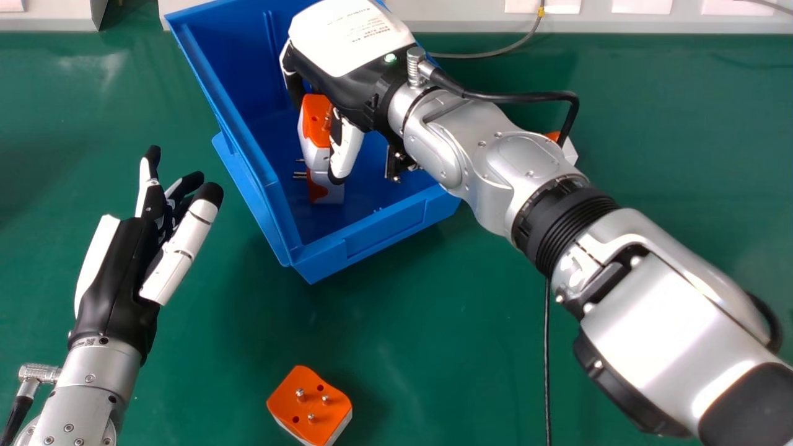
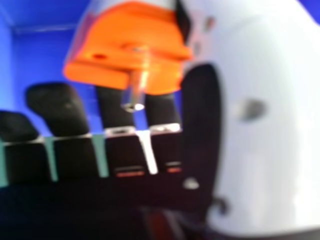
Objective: Pick all objects and put in blue box
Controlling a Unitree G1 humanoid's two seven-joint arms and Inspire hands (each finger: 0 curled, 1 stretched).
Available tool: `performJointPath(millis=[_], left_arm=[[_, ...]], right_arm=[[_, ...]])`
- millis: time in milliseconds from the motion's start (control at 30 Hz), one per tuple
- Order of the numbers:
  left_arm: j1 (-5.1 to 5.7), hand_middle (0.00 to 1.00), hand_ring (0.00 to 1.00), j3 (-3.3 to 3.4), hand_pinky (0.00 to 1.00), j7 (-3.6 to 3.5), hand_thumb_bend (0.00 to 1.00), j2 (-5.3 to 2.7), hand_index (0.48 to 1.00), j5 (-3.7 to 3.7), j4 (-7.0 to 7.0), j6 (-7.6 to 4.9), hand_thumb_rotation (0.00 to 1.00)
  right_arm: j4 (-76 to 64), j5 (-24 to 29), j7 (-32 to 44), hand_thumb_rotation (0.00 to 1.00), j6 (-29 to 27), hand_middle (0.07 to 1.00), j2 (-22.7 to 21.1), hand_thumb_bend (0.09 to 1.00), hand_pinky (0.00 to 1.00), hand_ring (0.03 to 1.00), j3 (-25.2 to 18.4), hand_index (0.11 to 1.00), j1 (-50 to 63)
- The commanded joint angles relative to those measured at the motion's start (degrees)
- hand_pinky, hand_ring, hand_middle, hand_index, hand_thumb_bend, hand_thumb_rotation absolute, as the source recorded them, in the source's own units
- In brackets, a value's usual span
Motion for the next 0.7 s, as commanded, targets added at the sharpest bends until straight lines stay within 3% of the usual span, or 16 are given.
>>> performJointPath(millis=[0,433,667], left_arm=[[0.36,0.93,0.91,-0.28,0.88,0.65,0.54,-0.28,0.959,0.06,-2.44,0.02,0.82],[1.2,0.93,0.91,-0.93,0.88,1.2,0.55,-1.23,0.959,-0.28,-5.9,2.62,0.81],[1.47,0.93,0.91,-1.23,0.88,1.28,0.55,-1.39,0.96,0.09,-7.11,3.85,0.81]], right_arm=[[0.2,-0.4,-1.7,0.12,0.5,0.173,0.6,0.511,0.06,0.097,1.1,0.487,-3.3],[1.7,-0.1,-2.9,0.12,2.5,0.179,2.0,0.517,0.07,0.106,4.1,0.476,-2.3],[1.9,0.1,-4.0,0.12,2.5,0.187,2.0,0.518,0.08,0.115,4.3,0.474,-1.8]])
